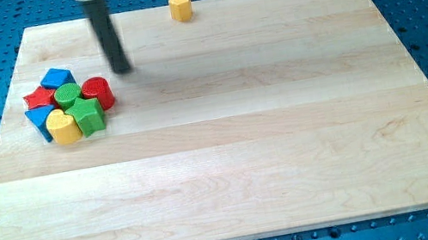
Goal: Adjust the group of blocks
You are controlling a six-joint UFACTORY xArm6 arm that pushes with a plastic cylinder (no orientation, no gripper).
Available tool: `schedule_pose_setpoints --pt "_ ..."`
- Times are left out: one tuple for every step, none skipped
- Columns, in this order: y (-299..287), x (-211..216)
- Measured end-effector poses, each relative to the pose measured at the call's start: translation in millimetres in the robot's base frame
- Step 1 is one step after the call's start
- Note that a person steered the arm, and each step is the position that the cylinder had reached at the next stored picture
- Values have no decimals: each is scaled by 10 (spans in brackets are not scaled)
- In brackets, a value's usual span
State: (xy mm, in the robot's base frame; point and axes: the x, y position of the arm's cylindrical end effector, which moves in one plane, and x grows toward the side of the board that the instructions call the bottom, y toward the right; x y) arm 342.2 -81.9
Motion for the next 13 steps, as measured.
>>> schedule_pose_setpoints --pt "134 608" --pt "-354 704" --pt "-646 704" --pt "-722 669" --pt "-494 1049" --pt "-722 1388" --pt "-1068 1345" --pt "-1052 1061" --pt "-862 1131" --pt "-452 1203" --pt "-1126 1592" --pt "-2015 1406" --pt "-2135 910"
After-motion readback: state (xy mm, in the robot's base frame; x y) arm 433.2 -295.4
